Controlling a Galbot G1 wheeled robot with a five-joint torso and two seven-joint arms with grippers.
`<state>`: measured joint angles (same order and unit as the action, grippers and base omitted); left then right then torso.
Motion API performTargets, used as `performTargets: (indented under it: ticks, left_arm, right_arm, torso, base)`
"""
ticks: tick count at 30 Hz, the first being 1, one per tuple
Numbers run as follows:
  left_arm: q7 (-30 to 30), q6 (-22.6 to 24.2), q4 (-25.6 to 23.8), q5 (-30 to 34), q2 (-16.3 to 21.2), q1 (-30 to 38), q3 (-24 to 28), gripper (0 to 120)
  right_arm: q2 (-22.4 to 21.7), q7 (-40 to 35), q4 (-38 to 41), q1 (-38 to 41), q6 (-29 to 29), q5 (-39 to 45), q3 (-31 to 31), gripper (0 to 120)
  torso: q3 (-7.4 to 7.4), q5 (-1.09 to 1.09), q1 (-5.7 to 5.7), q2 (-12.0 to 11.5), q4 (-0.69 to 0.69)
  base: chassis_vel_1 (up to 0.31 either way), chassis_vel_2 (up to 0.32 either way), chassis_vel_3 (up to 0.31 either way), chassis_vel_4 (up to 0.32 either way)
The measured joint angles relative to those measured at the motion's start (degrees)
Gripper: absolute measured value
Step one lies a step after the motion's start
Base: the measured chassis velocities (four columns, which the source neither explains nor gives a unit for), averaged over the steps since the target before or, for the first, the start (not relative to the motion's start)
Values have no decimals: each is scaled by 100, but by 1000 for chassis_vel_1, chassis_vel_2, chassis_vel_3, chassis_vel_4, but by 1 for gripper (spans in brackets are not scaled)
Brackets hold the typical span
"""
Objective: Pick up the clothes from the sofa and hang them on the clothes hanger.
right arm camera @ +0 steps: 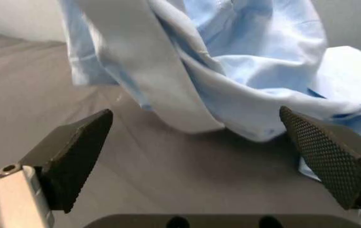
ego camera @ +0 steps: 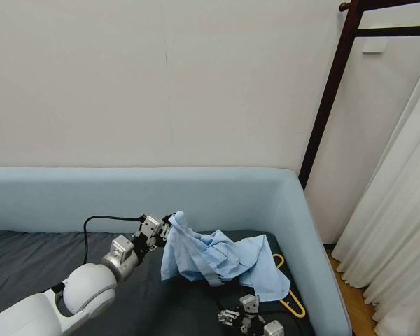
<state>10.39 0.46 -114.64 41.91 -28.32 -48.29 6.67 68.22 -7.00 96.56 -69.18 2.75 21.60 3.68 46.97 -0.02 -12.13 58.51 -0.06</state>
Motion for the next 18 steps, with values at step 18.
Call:
performTargets:
  ticks: [18]
  left_arm:
    - [155, -156, -539, 332, 391, -1287, -1092, 0]
  right_arm:
    - [767, 73, -759, 306, -86, 55, 187, 94]
  torso:
    - [0, 0, 0, 0, 0]
  base:
    - [0, 0, 0, 0]
